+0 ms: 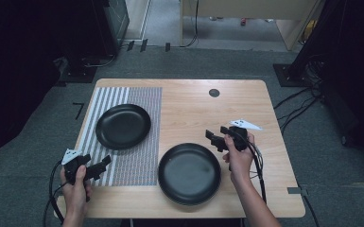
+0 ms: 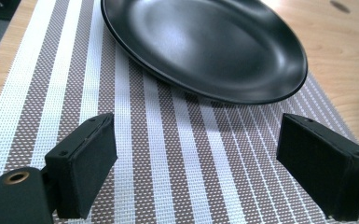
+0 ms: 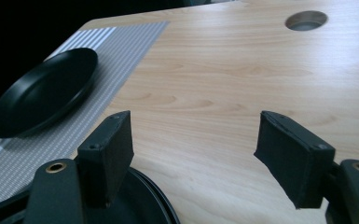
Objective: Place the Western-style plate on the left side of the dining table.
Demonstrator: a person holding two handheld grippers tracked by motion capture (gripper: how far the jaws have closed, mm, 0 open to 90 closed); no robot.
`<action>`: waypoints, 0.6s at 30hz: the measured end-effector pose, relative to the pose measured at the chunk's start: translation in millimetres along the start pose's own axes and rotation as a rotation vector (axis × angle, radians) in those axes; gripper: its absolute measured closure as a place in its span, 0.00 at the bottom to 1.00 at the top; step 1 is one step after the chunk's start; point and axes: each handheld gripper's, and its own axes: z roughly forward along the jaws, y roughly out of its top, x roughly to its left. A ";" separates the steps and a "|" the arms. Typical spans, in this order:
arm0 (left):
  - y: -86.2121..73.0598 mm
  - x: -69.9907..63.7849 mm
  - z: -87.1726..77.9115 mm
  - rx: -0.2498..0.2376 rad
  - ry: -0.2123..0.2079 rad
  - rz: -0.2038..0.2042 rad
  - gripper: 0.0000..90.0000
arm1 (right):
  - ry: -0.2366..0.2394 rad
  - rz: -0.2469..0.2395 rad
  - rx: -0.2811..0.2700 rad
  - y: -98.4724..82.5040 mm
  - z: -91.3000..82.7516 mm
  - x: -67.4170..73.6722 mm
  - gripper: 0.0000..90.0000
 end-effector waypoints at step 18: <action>-12.9 -13.0 12.5 0.011 0.146 0.071 0.15 | -0.108 0.060 0.008 -40.6 -50.6 -56.4 0.30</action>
